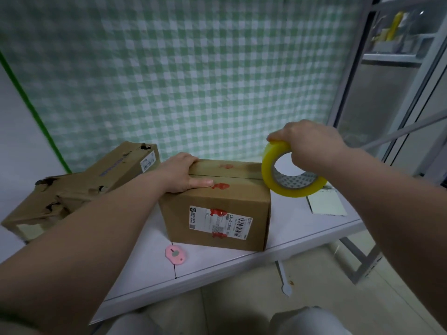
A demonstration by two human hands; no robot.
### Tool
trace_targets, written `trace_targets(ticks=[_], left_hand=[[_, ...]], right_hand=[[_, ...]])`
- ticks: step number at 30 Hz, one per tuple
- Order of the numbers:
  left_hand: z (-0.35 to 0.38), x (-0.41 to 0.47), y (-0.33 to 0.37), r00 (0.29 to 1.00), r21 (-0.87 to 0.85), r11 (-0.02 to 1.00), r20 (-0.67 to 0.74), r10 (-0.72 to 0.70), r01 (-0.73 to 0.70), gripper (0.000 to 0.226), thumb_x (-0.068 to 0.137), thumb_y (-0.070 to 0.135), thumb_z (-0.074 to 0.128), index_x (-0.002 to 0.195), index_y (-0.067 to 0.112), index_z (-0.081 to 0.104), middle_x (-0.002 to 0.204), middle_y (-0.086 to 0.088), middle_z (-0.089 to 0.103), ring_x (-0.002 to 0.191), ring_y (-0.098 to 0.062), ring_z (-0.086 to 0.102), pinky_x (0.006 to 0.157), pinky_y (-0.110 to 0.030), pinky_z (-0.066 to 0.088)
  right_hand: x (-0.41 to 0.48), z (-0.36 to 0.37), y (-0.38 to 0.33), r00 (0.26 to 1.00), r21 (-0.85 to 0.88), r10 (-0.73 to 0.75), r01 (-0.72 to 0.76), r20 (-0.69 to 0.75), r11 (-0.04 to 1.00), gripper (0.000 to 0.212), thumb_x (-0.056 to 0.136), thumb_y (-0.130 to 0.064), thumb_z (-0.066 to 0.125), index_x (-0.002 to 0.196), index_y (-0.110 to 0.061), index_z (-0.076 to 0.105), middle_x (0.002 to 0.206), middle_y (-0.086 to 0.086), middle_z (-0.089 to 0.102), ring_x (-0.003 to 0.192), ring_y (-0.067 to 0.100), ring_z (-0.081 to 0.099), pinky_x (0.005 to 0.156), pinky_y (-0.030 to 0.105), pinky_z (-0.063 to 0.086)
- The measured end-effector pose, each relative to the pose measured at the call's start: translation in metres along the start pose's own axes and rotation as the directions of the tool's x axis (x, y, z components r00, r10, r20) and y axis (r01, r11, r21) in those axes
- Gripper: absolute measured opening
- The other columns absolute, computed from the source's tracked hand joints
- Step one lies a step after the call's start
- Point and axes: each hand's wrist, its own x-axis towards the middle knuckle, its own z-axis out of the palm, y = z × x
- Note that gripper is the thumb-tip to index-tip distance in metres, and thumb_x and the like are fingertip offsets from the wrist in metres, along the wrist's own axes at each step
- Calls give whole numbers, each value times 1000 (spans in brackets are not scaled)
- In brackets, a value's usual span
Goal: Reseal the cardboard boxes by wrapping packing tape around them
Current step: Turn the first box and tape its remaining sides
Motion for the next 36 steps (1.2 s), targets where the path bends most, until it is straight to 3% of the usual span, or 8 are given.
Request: trace_targets(ticks=[4,8,13,18,24,30,33,36], left_hand=[[0,1,3,1000,13,1000,15,-8,8,110,57,82,42,146,19,29,148,-4,30,133,-23,33,110,-42,31],[1,0,4,1000,25,1000,15,-3,3,98,71,74,48,148,17,26,151,-4,26,135,-23,30,111,-39,29],[0,-1,6,998,18,999,52,-41,40,111,60,79,40,150,16,22,154,-3,20,138,-23,26,112,-40,26],[2,1,5,997,16,999,67,-34,33,94,81,68,44,152,15,14,157,-2,12,141,-23,21,113,-37,21],[4,-3,4,992,-6,999,119,-40,41,97,80,70,37,152,15,2,160,-1,0,146,-19,5,119,-37,10],[6,-5,9,982,123,978,67,-177,168,113,66,83,28,147,6,17,151,-12,22,138,-27,24,110,-51,29],[12,-7,16,965,180,953,53,-258,245,107,77,80,23,150,5,-1,159,-11,-2,146,-26,1,115,-55,13],[13,-10,29,947,201,934,65,-314,296,110,75,85,15,150,9,-11,158,-8,-15,146,-22,-12,114,-57,-2]], right_hand=[[-8,13,7,995,-180,-68,79,69,980,66,92,2,45,138,-44,40,130,-5,50,122,21,42,68,35,38],[-11,30,8,992,-132,-54,68,111,989,64,93,-3,49,142,-41,37,134,-5,48,126,20,40,72,33,37],[-14,41,6,991,-158,-45,65,125,985,66,93,-2,49,145,-40,34,136,-5,48,127,19,40,70,32,35],[-15,54,3,987,-171,-54,79,151,982,67,90,-4,54,144,-39,36,133,-4,50,123,20,41,72,31,38],[-18,71,-9,983,-228,-36,77,181,971,62,86,-3,55,139,-32,42,127,-2,51,119,21,43,71,32,37],[-21,80,-27,986,-205,-3,38,165,978,45,90,-9,53,132,-24,46,124,0,51,120,21,43,73,30,34],[-22,81,-31,987,-214,10,24,160,977,42,90,-11,54,129,-22,47,123,0,51,121,21,43,74,30,32],[-22,82,-35,990,-227,15,17,137,974,37,90,-11,52,125,-22,50,121,0,52,120,22,43,77,30,32]])
